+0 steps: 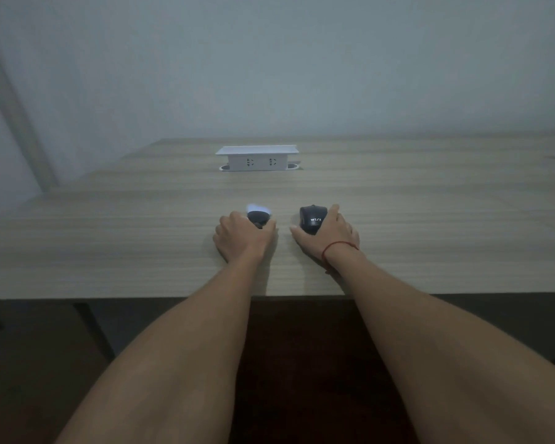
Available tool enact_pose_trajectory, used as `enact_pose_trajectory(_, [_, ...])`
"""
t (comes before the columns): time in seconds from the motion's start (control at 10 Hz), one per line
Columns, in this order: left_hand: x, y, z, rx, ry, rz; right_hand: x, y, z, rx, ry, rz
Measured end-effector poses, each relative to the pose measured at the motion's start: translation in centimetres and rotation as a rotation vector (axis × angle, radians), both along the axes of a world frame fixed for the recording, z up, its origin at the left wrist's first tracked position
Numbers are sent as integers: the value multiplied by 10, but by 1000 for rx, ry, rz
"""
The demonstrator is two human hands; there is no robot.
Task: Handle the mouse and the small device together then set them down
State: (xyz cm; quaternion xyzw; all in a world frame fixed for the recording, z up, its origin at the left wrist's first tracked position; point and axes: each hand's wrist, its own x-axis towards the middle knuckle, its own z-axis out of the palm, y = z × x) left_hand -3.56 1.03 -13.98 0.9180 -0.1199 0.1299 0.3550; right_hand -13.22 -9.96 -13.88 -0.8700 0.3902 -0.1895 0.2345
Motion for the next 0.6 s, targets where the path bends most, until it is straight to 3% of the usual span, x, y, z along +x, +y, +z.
enact_pose_trajectory(0.3, [-47, 40, 5, 413, 112, -82, -44, 21, 2, -74, 308, 60])
enact_pose_trajectory(0.6, [-58, 54, 7, 531, 186, -184, -58, 28, -2, -152, 263, 98])
